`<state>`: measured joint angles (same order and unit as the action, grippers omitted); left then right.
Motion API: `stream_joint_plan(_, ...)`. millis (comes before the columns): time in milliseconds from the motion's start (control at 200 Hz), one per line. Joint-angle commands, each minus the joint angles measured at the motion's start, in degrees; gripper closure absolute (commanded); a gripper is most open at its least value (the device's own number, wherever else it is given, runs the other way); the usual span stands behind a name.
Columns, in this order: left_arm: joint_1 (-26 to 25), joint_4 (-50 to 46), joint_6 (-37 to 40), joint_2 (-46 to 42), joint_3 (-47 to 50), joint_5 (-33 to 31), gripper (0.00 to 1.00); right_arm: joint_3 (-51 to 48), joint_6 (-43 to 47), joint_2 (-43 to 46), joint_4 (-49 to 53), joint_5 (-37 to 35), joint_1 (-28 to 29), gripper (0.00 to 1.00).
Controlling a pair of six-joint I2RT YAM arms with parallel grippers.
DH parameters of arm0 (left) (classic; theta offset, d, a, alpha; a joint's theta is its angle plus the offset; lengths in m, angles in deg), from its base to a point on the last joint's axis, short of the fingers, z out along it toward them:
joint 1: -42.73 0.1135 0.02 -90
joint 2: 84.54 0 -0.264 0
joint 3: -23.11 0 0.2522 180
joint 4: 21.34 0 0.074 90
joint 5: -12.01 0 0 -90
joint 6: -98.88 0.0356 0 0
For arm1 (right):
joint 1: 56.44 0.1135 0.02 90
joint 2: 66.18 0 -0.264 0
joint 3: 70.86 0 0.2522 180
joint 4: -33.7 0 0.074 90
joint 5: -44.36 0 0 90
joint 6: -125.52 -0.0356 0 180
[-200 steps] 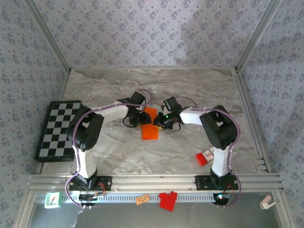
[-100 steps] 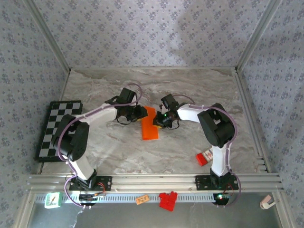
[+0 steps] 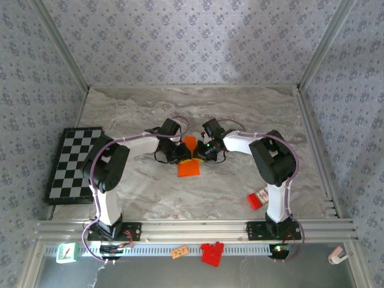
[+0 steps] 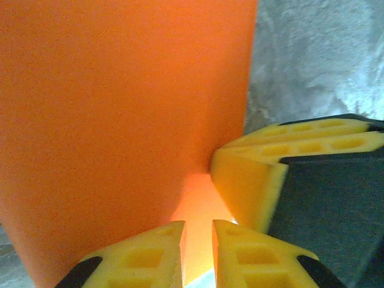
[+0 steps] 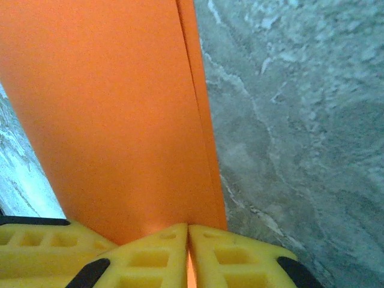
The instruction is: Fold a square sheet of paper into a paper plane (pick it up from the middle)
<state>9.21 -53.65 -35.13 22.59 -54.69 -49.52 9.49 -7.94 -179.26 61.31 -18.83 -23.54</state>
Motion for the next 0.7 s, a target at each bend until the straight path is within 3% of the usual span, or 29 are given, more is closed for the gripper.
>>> stream_joint_plan(0,-0.01,-3.39,2.55,1.04,-1.78,-2.23,0.82,-3.22,0.39,-6.32,10.88,-9.90,0.80,0.86)
stream_joint_plan(180,0.41,-4.14,2.98,1.06,0.02,-8.81,0.83,-2.74,1.68,-6.85,12.63,-11.28,0.88,0.87)
stream_joint_plan(695,9.18,-3.75,5.93,-9.59,10.35,-6.32,0.84,-1.91,6.03,-9.22,19.15,-19.16,1.72,0.87)
